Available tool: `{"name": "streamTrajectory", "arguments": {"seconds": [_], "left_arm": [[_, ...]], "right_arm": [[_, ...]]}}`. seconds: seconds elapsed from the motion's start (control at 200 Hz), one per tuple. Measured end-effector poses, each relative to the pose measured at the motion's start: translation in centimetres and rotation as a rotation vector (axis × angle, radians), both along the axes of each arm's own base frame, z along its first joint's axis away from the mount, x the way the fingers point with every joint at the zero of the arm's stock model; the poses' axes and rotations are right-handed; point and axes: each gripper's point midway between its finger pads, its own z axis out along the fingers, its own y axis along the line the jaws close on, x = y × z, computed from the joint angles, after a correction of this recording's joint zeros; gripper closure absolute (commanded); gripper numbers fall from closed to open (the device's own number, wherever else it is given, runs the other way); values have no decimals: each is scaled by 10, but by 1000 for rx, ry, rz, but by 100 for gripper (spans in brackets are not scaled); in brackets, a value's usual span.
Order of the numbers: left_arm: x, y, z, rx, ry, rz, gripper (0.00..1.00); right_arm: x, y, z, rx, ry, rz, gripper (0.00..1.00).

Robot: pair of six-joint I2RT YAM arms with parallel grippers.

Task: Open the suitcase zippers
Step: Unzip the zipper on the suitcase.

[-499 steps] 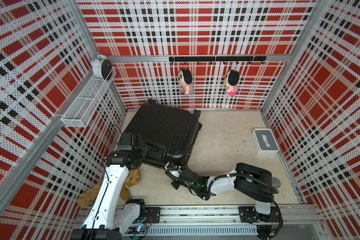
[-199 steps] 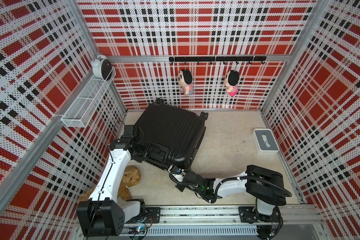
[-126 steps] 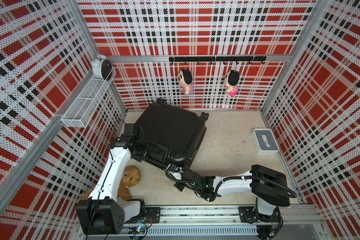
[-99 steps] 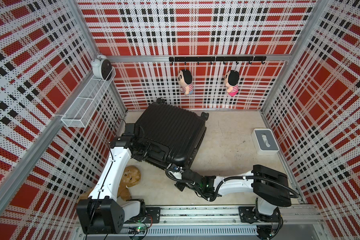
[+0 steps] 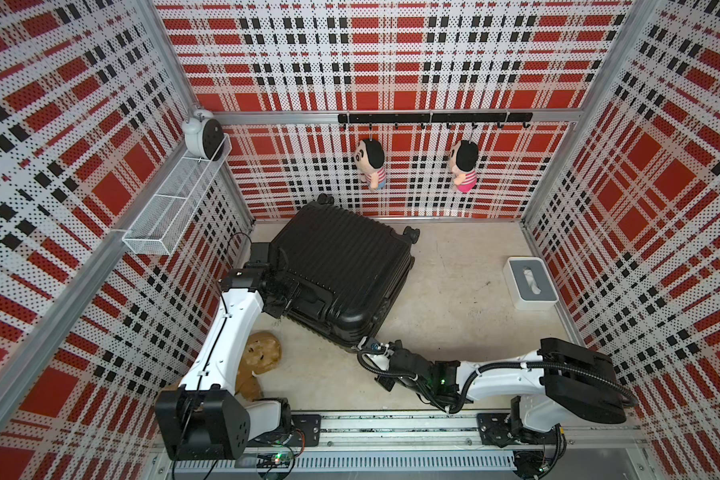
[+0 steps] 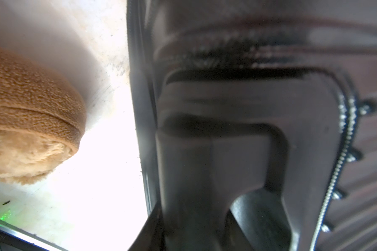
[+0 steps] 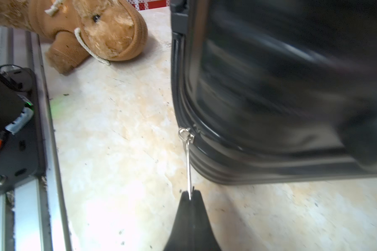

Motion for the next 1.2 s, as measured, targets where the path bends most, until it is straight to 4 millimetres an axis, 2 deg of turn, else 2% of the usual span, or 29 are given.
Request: {"name": "streamTrajectory", "arguments": {"seconds": [0.225, 0.456, 0.721, 0.932, 1.202], "left_arm": [[0, 1, 0, 11, -2, -7, 100], [0, 1, 0, 18, -4, -25, 100], [1, 3, 1, 24, -15, -57, 100], [2, 7, 1, 35, -31, -80, 100], [2, 13, 2, 42, -38, -96, 100]], "right_arm": [[21, -39, 3, -4, -8, -101, 100], [54, -62, 4, 16, 20, -192, 100], [102, -93, 2, 47, 66, -300, 100], [148, -120, -1, 68, 107, -393, 100], [199, -156, 1, 158, 163, -500, 100]]}}
